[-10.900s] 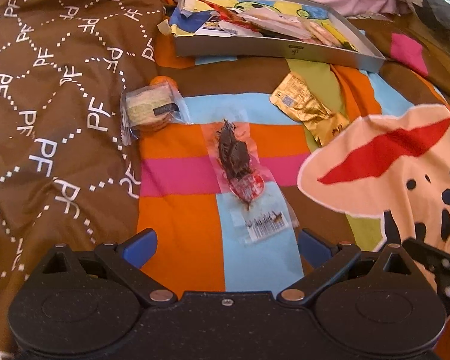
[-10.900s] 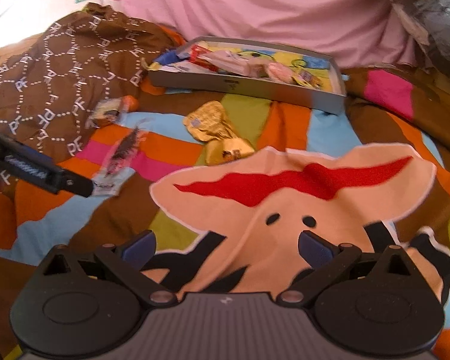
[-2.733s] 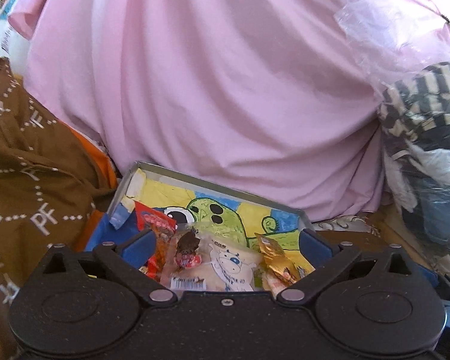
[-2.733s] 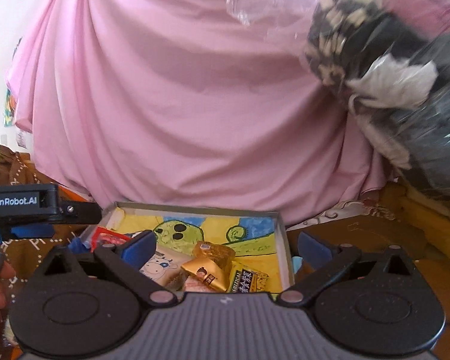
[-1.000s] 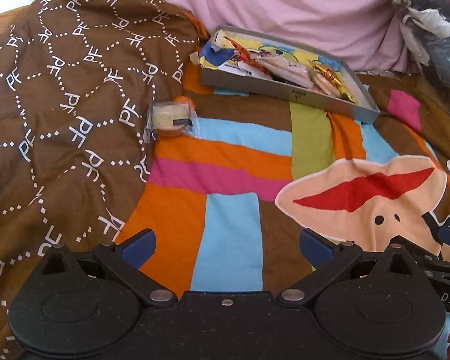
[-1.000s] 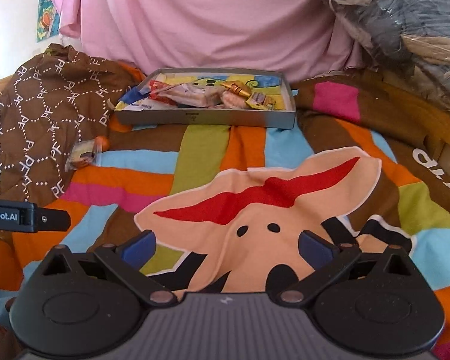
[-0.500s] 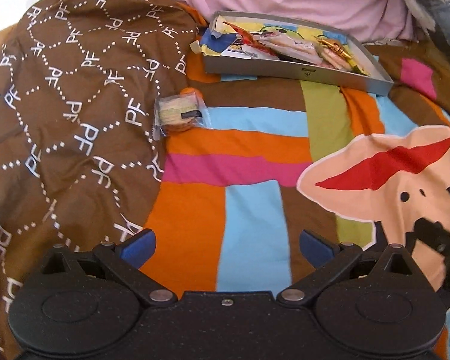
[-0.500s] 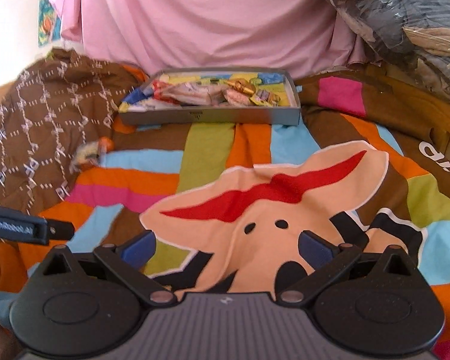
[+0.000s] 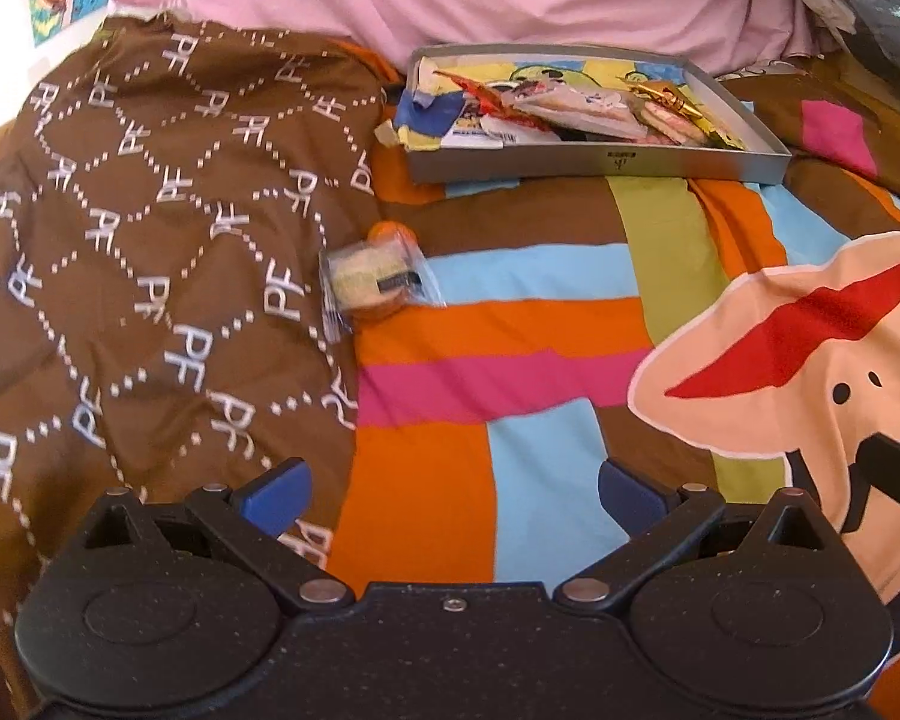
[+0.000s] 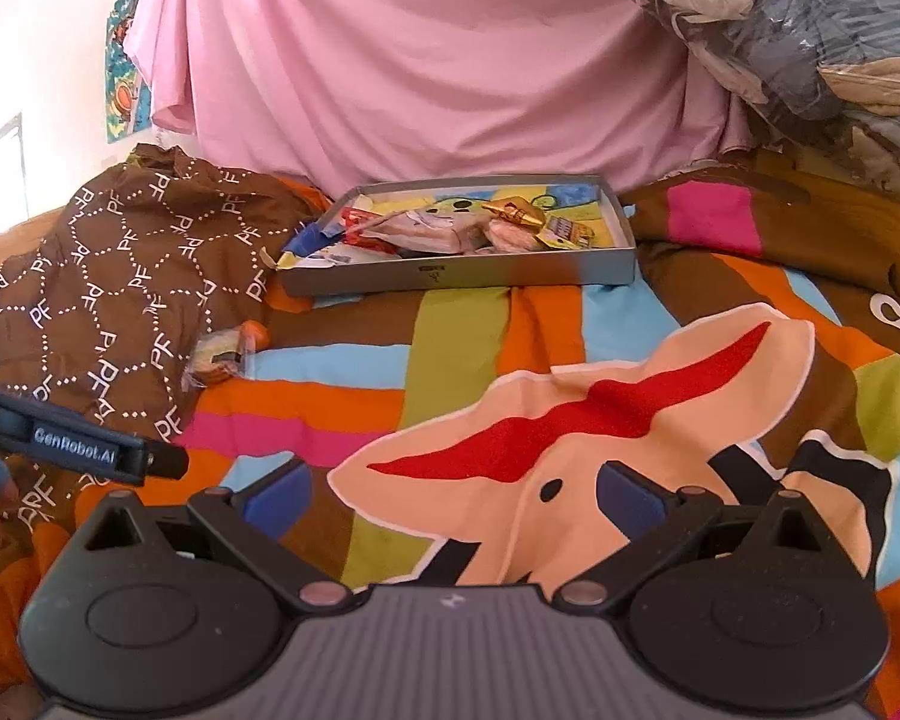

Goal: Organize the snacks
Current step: 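Move both tools back toward the wrapped cake and mandarin, then grasp the wrapped cake with left gripper while right grasps the orange mandarin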

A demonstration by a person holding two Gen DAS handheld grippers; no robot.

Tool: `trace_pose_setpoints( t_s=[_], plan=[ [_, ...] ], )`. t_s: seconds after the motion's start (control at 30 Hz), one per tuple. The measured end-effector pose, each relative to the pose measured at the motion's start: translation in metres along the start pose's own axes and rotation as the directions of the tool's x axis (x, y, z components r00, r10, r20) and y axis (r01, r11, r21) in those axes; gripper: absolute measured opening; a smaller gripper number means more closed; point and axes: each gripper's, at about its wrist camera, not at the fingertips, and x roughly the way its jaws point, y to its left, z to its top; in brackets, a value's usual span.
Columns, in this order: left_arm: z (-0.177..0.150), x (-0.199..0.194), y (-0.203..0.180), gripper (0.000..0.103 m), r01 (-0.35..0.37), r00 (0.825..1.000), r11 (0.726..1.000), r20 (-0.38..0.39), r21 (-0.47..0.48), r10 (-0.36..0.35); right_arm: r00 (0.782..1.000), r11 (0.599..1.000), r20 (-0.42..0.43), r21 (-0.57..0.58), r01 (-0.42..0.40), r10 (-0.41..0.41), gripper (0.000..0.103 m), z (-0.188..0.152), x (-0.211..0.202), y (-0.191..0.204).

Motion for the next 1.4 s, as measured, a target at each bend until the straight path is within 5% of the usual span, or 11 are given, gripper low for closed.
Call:
trace_pose_setpoints(
  t_s=[0.6,0.97,1.2,1.3,1.4],
  plan=[
    [0.037,0.035,0.025,0.102,-0.075,0.997,0.989,0.036,0.128,0.071,0.999,0.999,-0.053,-0.048,-0.011,0.008,0.103,0.011,0.037,0.009],
    [0.049,0.065,0.044,0.101,0.004,0.993,0.981,0.118,0.194,-0.027,0.968,0.978,-0.150,-0.027,-0.205,0.199,0.103,0.051,0.112,0.015],
    [0.067,0.094,0.044,0.101,0.062,0.983,0.911,0.133,0.408,-0.126,0.944,0.952,-0.158,-0.055,-0.301,0.290,0.103,0.079,0.154,0.024],
    [0.069,0.108,0.042,0.097,0.097,0.982,0.860,0.090,0.501,-0.163,0.926,0.934,-0.167,-0.061,-0.353,0.339,0.103,0.089,0.172,0.032],
    [0.073,0.123,0.042,0.097,0.128,0.984,0.841,0.037,0.525,-0.173,0.903,0.912,-0.175,-0.056,-0.407,0.392,0.103,0.097,0.188,0.040]
  ],
)
